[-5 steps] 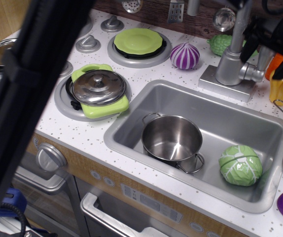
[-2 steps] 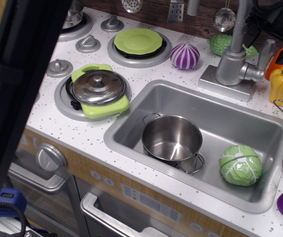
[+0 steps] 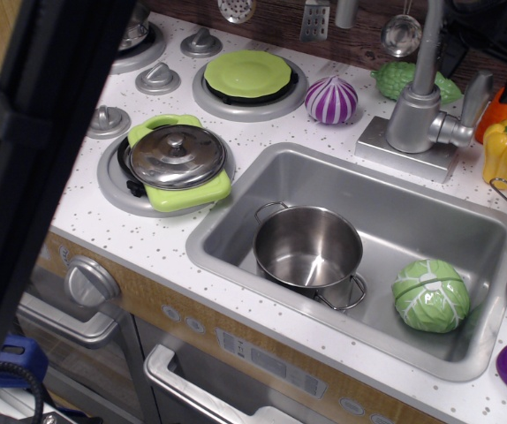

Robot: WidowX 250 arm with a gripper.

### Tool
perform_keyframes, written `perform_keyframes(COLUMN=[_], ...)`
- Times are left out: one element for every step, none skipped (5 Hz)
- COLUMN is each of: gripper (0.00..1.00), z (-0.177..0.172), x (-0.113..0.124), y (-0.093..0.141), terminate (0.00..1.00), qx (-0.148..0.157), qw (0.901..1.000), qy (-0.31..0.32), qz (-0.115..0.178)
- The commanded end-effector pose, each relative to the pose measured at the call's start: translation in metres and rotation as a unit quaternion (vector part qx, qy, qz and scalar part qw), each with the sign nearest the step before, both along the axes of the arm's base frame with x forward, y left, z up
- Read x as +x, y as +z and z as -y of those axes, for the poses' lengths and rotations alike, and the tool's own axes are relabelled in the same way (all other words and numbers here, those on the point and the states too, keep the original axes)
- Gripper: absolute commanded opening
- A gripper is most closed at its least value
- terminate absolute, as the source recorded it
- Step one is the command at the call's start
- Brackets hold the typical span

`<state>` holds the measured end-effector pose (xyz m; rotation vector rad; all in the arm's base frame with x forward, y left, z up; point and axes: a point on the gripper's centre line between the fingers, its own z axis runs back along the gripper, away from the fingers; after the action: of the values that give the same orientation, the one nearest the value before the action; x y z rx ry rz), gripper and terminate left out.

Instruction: Turn lever vertical to front

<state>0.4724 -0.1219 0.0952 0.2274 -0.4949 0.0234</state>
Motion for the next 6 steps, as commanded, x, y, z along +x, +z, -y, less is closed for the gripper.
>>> perform_keyframes(gripper=[0.00,0.00,0.00,0.00,0.00,0.00], z=[-0.007,-0.003,0.002,0.013,0.018,0.018], x=[0.009,0.005,-0.007,-0.023,-0.035,-0.041], y=[0.018,0.012,0.009,0.010,0.008,-0.003], terminate=[0.00,0.00,0.00,0.00,0.00,0.00], qx=[-0.027,-0.040,-0.055,-0.060,-0.069,-0.092], qw=[0.9994,0.9990,0.9984,0.9975,0.9960,0.9933], qy=[0.001,0.008,0.016,0.036,0.046,0.052], qz=[0.019,0.017,0.006,-0.013,-0.031,-0.047])
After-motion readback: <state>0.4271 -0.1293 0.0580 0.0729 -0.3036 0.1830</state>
